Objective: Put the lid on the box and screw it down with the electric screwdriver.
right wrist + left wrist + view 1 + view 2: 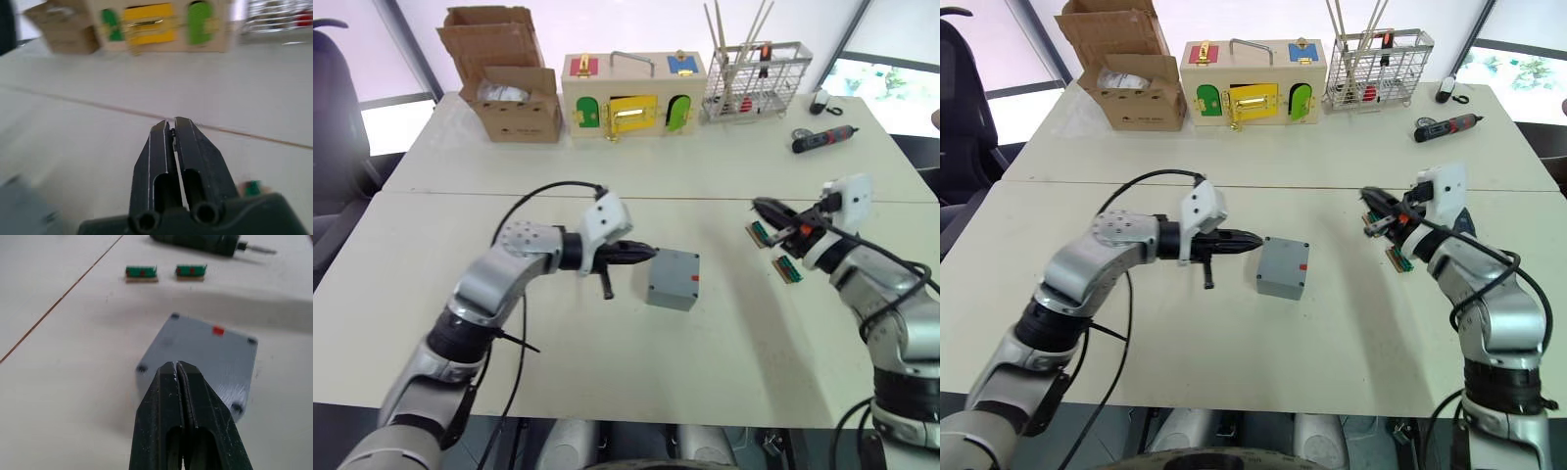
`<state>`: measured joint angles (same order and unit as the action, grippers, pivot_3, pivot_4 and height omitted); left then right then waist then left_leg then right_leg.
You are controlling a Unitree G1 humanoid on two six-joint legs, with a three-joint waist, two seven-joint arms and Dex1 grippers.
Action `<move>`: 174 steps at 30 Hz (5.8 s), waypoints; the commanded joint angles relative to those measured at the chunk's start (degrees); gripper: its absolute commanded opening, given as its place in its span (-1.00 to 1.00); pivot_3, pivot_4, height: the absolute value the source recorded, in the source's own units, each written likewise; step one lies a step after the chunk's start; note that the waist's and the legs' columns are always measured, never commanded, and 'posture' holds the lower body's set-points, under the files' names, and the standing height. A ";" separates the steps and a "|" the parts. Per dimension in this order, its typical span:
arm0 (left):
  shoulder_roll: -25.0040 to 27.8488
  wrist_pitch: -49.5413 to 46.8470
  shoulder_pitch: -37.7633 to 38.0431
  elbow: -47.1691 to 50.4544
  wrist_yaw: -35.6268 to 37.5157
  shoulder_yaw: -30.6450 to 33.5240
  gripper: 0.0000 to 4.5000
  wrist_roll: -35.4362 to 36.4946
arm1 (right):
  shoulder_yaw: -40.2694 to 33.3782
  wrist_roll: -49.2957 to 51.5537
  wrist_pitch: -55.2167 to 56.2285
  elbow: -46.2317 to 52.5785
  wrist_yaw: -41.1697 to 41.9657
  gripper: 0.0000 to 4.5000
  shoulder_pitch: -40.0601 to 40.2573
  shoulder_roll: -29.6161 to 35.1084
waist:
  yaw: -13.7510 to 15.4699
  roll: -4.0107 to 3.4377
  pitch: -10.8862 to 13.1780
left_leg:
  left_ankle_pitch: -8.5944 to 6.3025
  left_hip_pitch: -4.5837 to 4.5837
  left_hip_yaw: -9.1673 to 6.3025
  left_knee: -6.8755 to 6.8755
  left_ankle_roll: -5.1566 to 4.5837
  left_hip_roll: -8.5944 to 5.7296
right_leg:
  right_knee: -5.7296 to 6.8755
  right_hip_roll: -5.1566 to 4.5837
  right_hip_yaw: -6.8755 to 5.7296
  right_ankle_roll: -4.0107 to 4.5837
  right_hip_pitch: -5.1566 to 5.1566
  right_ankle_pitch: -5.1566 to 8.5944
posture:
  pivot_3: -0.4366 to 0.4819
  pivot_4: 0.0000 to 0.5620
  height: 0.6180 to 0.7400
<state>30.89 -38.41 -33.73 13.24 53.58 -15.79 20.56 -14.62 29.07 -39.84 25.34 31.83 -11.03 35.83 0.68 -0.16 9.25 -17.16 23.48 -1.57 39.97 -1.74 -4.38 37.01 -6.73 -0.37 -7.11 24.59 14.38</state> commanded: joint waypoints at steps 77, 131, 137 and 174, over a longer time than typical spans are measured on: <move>-6.93 2.81 -3.59 -0.15 3.26 -1.24 -1.00 3.15 | -12.90 8.62 -18.25 -5.00 5.02 0.99 -7.86 18.97 | 0.29 0.04 0.03 | -0.01 0.03 0.00 0.02 -0.01 -0.02 | -0.08 -0.08 -0.01 0.01 -0.04 0.00 | -0.05 -0.47 0.25; -15.40 3.16 5.10 11.04 -7.91 -12.16 -1.00 -4.14 | 46.32 -45.05 -10.94 -94.40 52.68 -0.16 -48.03 22.49 | 0.16 -0.20 -0.07 | 0.04 0.23 -0.01 0.09 0.13 -0.07 | -0.56 -0.06 -0.13 -0.01 -0.11 -0.04 | -0.05 -0.47 0.25; -15.61 3.39 5.06 10.52 -8.09 -12.44 -1.00 -4.44 | 45.71 -47.41 -3.51 -92.66 55.57 -0.16 -45.81 24.22 | 0.25 -0.10 -0.13 | 0.05 0.22 -0.06 0.10 0.14 -0.07 | -0.56 -0.06 -0.16 -0.01 -0.15 -0.03 | -0.05 -0.47 0.25; -16.35 6.67 3.25 5.75 -6.24 -13.02 -1.00 -6.78 | 37.25 -49.14 -1.48 -87.59 51.41 0.42 -42.16 21.33 | -0.16 0.82 -0.51 | 0.01 -0.23 -0.13 0.15 0.15 -0.09 | -0.82 -0.10 -0.20 0.05 -0.84 -0.12 | -0.05 -0.47 0.25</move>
<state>15.02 -32.94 -29.75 18.16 47.46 -28.58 14.07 23.08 -20.22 -41.55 -62.07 85.31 -53.38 58.97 0.52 0.66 8.74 -17.15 23.25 -1.70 40.12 -1.59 -4.47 36.18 -6.83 -0.58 -7.06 23.75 14.26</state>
